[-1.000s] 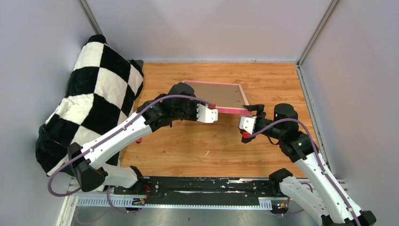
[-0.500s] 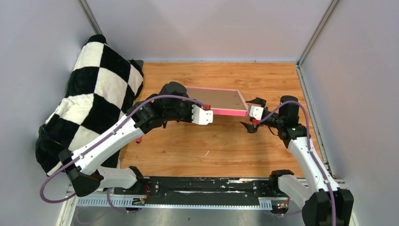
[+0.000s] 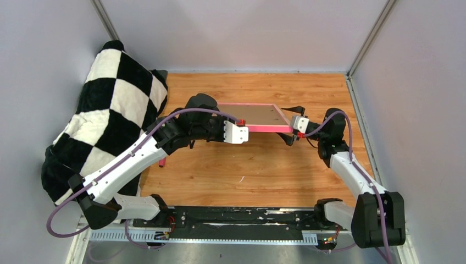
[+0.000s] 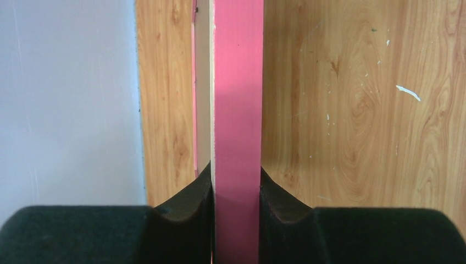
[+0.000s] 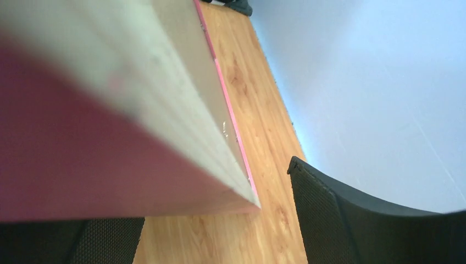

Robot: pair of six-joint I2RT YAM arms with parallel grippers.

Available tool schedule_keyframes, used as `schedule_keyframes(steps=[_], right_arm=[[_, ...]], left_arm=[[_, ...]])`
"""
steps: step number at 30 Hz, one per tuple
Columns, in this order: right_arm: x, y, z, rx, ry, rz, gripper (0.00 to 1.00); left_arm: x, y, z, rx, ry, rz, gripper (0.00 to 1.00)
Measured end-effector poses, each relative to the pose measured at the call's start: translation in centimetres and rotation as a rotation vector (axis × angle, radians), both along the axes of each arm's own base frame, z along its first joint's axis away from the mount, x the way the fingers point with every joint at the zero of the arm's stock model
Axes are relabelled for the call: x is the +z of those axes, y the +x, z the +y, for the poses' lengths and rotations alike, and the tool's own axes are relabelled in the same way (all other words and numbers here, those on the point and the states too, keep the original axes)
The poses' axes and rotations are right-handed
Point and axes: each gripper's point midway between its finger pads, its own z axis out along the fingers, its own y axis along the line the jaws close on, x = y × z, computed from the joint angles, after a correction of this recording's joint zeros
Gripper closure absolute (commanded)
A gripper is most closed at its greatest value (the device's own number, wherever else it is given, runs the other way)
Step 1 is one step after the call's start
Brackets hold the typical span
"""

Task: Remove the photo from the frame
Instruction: Turn over the photo frame at the center of the board.

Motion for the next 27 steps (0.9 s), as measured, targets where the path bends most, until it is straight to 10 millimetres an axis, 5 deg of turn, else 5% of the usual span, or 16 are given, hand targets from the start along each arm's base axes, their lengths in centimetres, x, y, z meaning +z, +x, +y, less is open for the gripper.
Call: schedule_keyframes(steps=[4, 8, 18, 21, 22, 24, 27], right_arm=[[0.6, 0.7, 0.1, -0.007, 0.022, -0.041, 0.09], [0.8, 0.8, 0.3, 0.007, 0.030, -0.058, 0.20], [0.6, 0.0, 0.9, 0.073, 0.002, -0.096, 0.87], [1.3, -0.2, 0.9, 0.076, -0.005, -0.137, 0.97], [1.4, -0.3, 0.9, 0.073, -0.004, -0.133, 0.99], [1.5, -0.5, 0.8, 0.070, -0.003, -0.129, 1.00], [1.8, -0.9, 0.8, 0.067, -0.001, -0.114, 1.00]], left_arm=[[0.0, 0.0, -0.1, -0.004, -0.003, 0.003, 1.00], [0.1, -0.1, -0.2, -0.007, -0.003, 0.008, 1.00], [0.3, -0.2, -0.4, -0.019, 0.012, 0.031, 1.00], [0.9, -0.1, -0.4, -0.019, -0.003, 0.027, 1.00], [1.0, -0.1, -0.4, -0.019, -0.006, 0.029, 0.94], [1.0, -0.2, -0.4, -0.019, -0.008, 0.039, 0.62], [1.6, 0.0, -0.5, -0.006, -0.035, 0.059, 0.28]])
